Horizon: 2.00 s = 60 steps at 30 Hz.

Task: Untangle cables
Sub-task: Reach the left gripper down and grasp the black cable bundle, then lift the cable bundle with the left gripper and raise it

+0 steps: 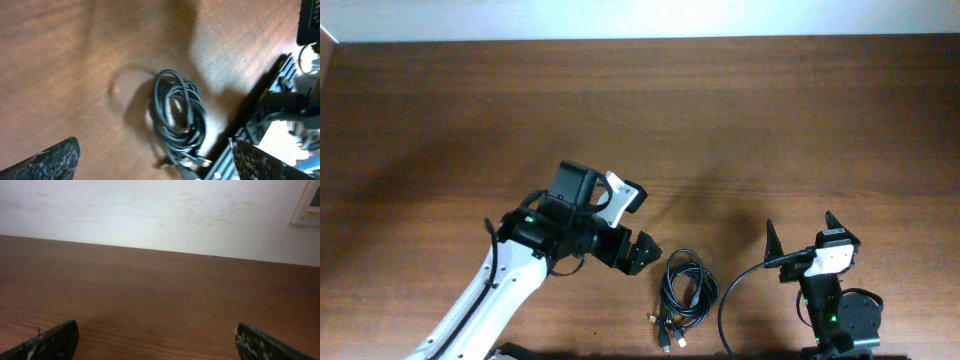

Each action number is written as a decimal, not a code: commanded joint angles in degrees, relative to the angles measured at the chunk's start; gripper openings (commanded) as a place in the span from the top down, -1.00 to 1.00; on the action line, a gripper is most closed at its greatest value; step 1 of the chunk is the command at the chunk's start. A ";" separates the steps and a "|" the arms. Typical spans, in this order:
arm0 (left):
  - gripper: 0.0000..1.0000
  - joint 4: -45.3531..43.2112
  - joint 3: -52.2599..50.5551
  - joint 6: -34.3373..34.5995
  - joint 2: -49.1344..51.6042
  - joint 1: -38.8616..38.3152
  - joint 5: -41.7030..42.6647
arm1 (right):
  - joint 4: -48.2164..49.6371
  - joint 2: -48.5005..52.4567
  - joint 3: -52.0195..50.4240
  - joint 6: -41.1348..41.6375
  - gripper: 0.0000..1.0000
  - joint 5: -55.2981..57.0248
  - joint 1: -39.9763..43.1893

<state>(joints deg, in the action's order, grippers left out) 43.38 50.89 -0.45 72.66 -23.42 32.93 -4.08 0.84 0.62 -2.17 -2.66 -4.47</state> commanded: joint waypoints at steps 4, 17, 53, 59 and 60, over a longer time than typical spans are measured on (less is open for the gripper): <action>-0.98 2.99 0.74 29.22 1.66 -13.79 -26.36 | -0.22 -0.42 -0.31 -0.42 -0.99 -0.52 0.42; -0.98 -3.98 0.63 38.84 23.65 -29.42 -23.76 | -0.22 -0.42 -0.28 -0.42 -0.99 -0.52 0.42; 1.00 -12.52 11.85 2.40 -3.69 -17.07 -27.02 | 0.11 -0.42 2.12 7.50 -0.99 -2.01 0.42; 1.00 -12.92 11.85 -12.59 -3.69 -9.27 2.67 | -35.98 2.91 34.49 12.15 -0.99 -6.84 0.37; 1.00 -13.11 11.85 -14.49 -3.69 -9.27 7.10 | -43.04 4.98 40.44 12.15 -0.99 -8.81 0.37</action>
<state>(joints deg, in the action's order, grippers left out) 31.09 61.14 -8.84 70.32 -32.93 26.79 -40.34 3.07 33.89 9.02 -8.54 -4.43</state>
